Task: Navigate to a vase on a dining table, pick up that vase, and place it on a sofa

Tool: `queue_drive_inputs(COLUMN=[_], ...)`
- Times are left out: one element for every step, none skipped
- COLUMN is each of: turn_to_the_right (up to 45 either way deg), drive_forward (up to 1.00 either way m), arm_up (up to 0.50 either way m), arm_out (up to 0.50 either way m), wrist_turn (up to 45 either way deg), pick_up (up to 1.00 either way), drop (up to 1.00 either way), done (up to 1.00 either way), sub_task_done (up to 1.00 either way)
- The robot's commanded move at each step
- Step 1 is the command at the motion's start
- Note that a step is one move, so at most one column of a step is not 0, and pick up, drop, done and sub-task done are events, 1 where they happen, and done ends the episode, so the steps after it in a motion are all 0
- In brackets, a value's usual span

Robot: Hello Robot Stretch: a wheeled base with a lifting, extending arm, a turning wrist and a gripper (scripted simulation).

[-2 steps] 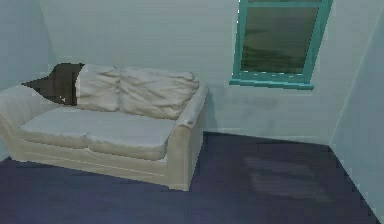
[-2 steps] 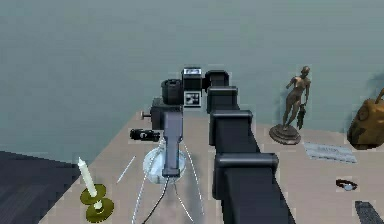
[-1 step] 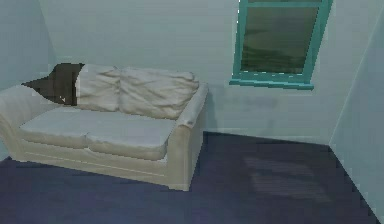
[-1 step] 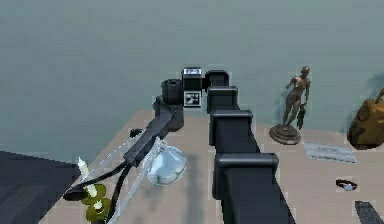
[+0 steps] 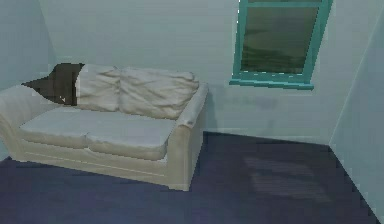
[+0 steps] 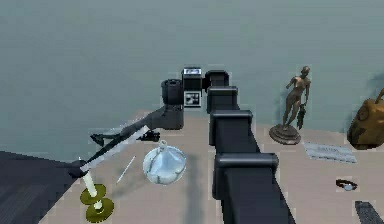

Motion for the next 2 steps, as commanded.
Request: queue_drive_inputs(turn_to_the_right=[0.0,0.0], drive_forward=[0.0,0.0], arm_up=[0.0,0.0], arm_out=[0.0,0.0], wrist_turn=[45.0,24.0], pick_up=[0.0,0.0], drop=[0.0,0.0], done=[0.0,0.0], sub_task_done=[0.0,0.0])
